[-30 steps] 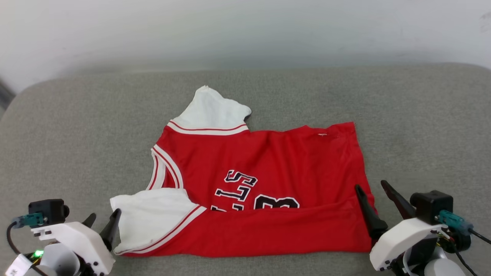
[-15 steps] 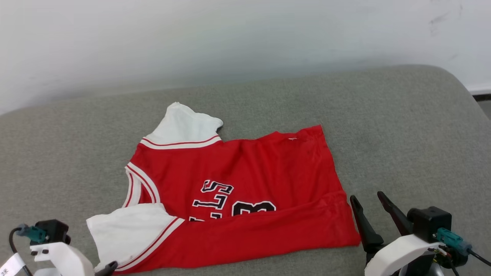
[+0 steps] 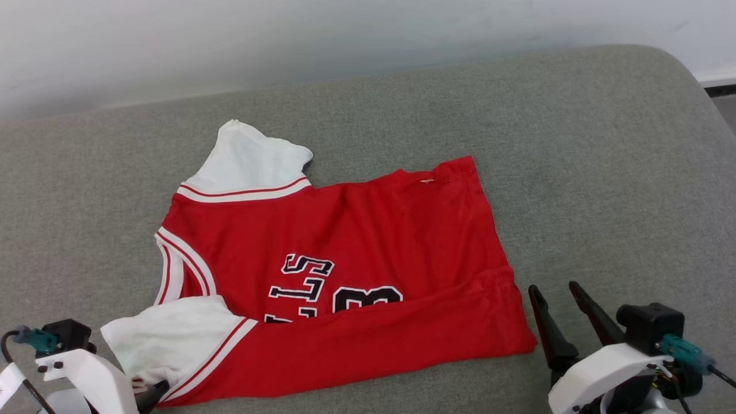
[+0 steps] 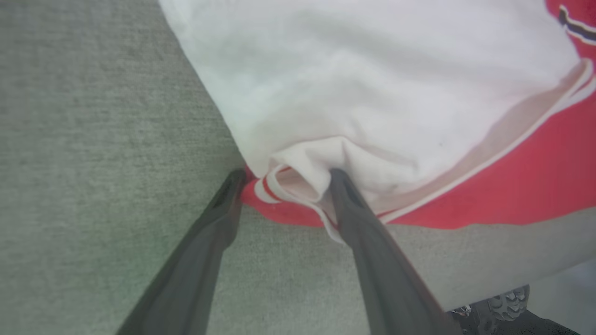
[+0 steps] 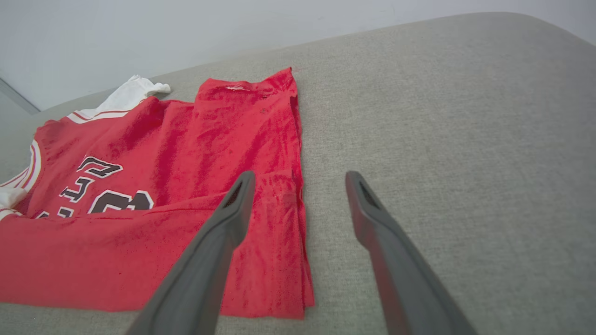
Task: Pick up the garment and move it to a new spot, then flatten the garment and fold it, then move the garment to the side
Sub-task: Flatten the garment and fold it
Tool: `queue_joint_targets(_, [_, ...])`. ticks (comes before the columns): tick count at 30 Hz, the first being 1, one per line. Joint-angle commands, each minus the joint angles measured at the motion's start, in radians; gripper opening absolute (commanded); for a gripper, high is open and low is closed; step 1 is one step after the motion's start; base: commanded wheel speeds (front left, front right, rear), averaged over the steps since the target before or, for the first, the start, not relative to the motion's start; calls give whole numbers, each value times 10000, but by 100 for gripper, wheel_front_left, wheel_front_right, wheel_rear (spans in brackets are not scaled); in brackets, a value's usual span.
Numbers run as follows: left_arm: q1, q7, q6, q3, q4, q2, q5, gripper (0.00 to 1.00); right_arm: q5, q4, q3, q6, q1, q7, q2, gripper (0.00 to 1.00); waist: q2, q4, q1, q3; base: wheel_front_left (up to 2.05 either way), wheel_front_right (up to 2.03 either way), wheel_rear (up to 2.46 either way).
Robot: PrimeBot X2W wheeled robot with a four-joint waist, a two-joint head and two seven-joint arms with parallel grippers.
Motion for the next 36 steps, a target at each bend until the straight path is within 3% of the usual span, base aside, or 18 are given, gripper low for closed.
queue_joint_targets(1, [65, 47, -182, -380, 167, -604, -116, 0, 61, -1, -114, -5, -126, 58, 41, 100, 0, 43, 1, -59, 0, 0, 0])
queue_joint_targets(4, [26, -85, -321, -380, 172, -629, -82, 0, 139, -7, -402, -5, -98, 330, -6, 100, 0, 154, 1, -181, 0, 0, 0])
queue_joint_targets(7, [-167, -538, -389, -245, -89, -549, 256, 0, 426, -19, -778, -5, -158, 1482, -334, 100, 0, 381, 1, -359, 0, 0, 0])
queue_joint_targets(8, [-238, -873, -274, -155, -442, -428, 540, 0, 580, 48, -742, -5, -128, 2970, -631, 100, 0, 538, 1, -448, 0, 0, 0])
queue_joint_targets(16, [-379, -1320, 48, -152, -1739, -331, 1140, 0, 1186, -112, -70, -5, -603, 6667, -1185, 100, 0, 1264, 1, -74, 0, 0, 0])
queue_joint_targets(24, [-557, -1398, -96, -251, -1687, -508, 1186, 0, 1437, 916, 387, 11, -773, 7710, -828, 100, 0, 1642, 1, 289, 0, 0, 0])
queue_joint_targets(25, [-557, -1416, -116, -253, -1662, -527, 1176, 0, 1480, 939, 383, 12, -771, 7722, -794, 0, 0, 1655, 1, 290, 0, 0, 0])
queue_joint_targets(36, [88, -1853, 245, -198, -2003, -589, 1297, 0, 1694, -171, -57, 2, -564, 7509, -1196, 0, 0, 1621, 1, -715, 0, 0, 0])
